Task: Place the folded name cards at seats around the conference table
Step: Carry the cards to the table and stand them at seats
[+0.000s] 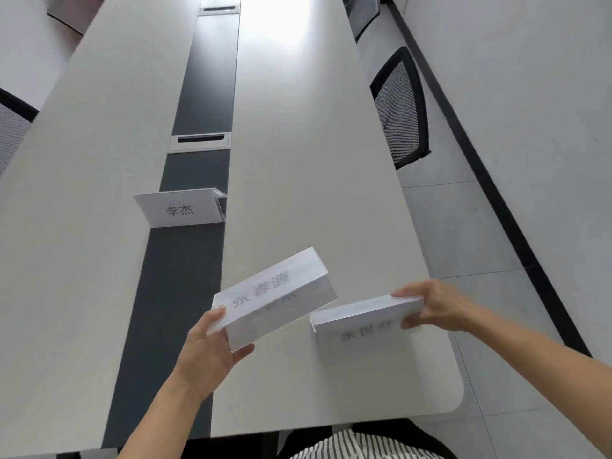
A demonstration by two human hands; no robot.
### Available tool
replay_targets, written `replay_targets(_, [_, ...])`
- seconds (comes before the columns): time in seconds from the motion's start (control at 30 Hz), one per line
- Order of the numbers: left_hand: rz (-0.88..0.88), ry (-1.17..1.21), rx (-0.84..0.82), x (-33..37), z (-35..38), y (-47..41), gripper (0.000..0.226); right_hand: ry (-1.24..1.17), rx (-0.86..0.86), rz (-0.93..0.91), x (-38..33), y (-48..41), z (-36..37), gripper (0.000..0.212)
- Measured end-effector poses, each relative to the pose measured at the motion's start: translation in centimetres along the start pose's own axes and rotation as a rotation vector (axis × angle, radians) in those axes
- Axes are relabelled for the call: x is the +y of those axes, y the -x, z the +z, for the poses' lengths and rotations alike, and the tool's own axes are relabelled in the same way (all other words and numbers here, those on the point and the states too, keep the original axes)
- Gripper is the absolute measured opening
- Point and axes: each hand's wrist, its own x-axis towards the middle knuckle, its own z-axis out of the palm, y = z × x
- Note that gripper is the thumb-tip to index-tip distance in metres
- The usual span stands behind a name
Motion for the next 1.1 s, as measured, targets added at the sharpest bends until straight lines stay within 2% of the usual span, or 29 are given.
replay_targets(0.1, [0.04,0.024,-0.012,0.3,0.2,0.4,0.034,-0.149,0.051,-0.031,-0.6,1.3,-1.3,0.054])
replay_targets(0.2, [0.119,0.044,-0.029,0.6,0.4,1.8,0.04,-0.337,0.054,-0.14,-2.1,2.8,-3.1,0.031])
replay_targets(0.27, [0.179,0.065,-0.031,0.7,0.5,3.3,0.043,-0.475,0.049,-0.193,-3.6,4.1,-4.5,0.024])
replay_targets(0.33, [0.244,0.099,-0.019,0.3,0.8,5.3,0.042,-0.603,0.045,-0.258,-4.8,5.2,-5.6,0.03])
replay_targets(0.5, [0.421,0.202,0.068,-3.6,1.9,11.9,0.037,-0.897,0.031,-0.34,-6.4,6.9,-5.7,0.06])
replay_targets(0.57, [0.48,0.248,0.135,-6.6,2.3,15.1,0.036,-0.964,-0.02,-0.351,-6.7,7.7,-4.6,0.055])
replay_targets(0.6, [0.505,0.288,0.169,-8.3,2.4,16.8,0.036,-0.994,-0.059,-0.35,-6.8,8.3,-3.8,0.042])
replay_targets(0.67, [0.544,0.366,0.243,-11.9,2.6,20.5,0.034,-1.021,-0.176,-0.335,-7.2,9.5,-1.9,0.027])
replay_targets(0.8, [0.597,0.443,0.423,-19.1,2.4,29.1,0.033,-0.953,-0.429,-0.285,-9.0,12.9,3.4,0.046])
replay_targets(0.87, [0.64,0.487,0.529,-22.5,1.9,33.3,0.034,-0.886,-0.504,-0.269,-10.5,14.6,6.2,0.048])
replay_targets(1.0, [0.676,0.638,0.712,-29.8,0.2,40.5,0.037,-0.777,-0.639,-0.253,-13.8,18.8,12.5,0.02])
replay_targets(1.1, [0.723,0.765,0.808,-35.0,-1.1,45.2,0.038,-0.698,-0.701,-0.238,-16.1,22.1,17.7,0.016])
